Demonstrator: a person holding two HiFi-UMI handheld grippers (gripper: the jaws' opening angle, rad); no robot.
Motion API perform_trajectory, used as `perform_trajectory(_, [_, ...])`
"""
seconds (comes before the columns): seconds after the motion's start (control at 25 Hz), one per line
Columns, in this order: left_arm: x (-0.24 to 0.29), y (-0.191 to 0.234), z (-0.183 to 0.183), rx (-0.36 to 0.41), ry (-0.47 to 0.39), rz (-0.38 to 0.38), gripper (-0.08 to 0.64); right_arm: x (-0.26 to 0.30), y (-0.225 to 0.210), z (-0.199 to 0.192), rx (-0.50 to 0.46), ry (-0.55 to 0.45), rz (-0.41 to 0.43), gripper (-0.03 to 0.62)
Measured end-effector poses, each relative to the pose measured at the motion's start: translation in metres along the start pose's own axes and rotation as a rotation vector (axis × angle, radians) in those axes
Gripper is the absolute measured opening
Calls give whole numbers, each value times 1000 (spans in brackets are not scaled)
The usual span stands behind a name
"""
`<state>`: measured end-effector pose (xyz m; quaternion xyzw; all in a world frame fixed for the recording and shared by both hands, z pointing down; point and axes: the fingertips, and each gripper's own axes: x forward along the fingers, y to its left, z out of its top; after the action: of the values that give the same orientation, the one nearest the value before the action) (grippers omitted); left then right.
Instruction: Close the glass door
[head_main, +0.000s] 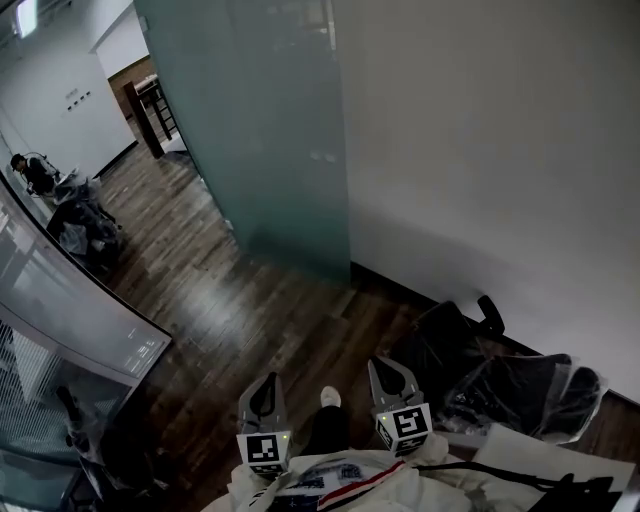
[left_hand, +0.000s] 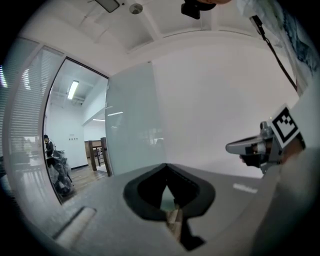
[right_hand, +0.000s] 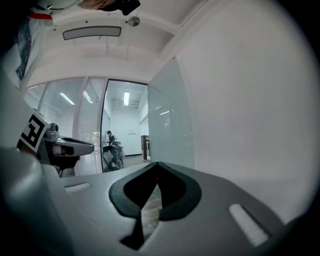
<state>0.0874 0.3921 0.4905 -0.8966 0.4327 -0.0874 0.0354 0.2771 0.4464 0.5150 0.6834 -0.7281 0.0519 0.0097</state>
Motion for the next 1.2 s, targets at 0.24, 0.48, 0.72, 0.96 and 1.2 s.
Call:
perform_trajectory(0.24, [62,20,-7,-22,36,-45,2,55,-32,8,12,-2,-75,8])
perform_trajectory(0.48, [130,37,-16,-12,22,-96,2,106,-54,20,-6,2,-115,8])
perform_trajectory(0.72, [185,41,-7,-53,25,-162,2,151,-74,22,-14,38,-145,8])
perform_trajectory(0.96, [231,55,-5,-53,-12,-214,2,193,-86,43,-50,-2,-176,8])
perform_trajectory(1.2, [269,59,3,-45,-31,-252,2,214,-104,53,-61,-28,-226,8])
